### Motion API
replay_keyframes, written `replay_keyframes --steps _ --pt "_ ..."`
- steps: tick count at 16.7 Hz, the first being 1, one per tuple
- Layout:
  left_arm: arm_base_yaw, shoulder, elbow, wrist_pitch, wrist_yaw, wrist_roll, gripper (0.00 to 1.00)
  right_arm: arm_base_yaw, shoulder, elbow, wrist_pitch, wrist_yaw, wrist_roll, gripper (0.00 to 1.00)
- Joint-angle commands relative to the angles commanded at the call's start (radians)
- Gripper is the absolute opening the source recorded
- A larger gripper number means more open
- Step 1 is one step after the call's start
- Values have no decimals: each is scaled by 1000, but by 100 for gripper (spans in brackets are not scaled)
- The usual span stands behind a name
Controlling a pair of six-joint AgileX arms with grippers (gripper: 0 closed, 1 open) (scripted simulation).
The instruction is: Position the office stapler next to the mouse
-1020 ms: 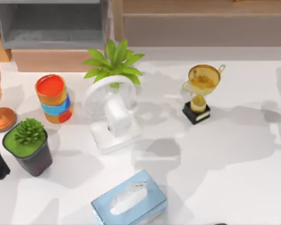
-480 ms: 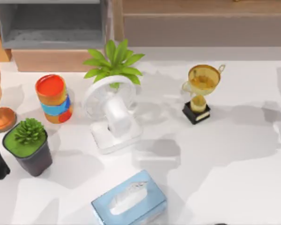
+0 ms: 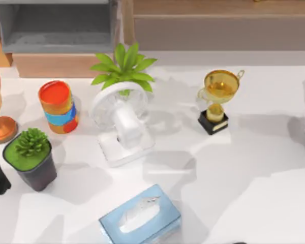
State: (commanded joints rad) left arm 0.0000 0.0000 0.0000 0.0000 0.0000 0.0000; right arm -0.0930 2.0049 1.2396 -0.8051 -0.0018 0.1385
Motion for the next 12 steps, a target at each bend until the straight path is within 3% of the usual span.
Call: replay_keyframes --steps 3,12 --pt "0 0 0 0 0 0 100 0 0 0 0 0 0 100" --pt "0 0 0 0 0 0 100 0 0 0 0 0 0 32"
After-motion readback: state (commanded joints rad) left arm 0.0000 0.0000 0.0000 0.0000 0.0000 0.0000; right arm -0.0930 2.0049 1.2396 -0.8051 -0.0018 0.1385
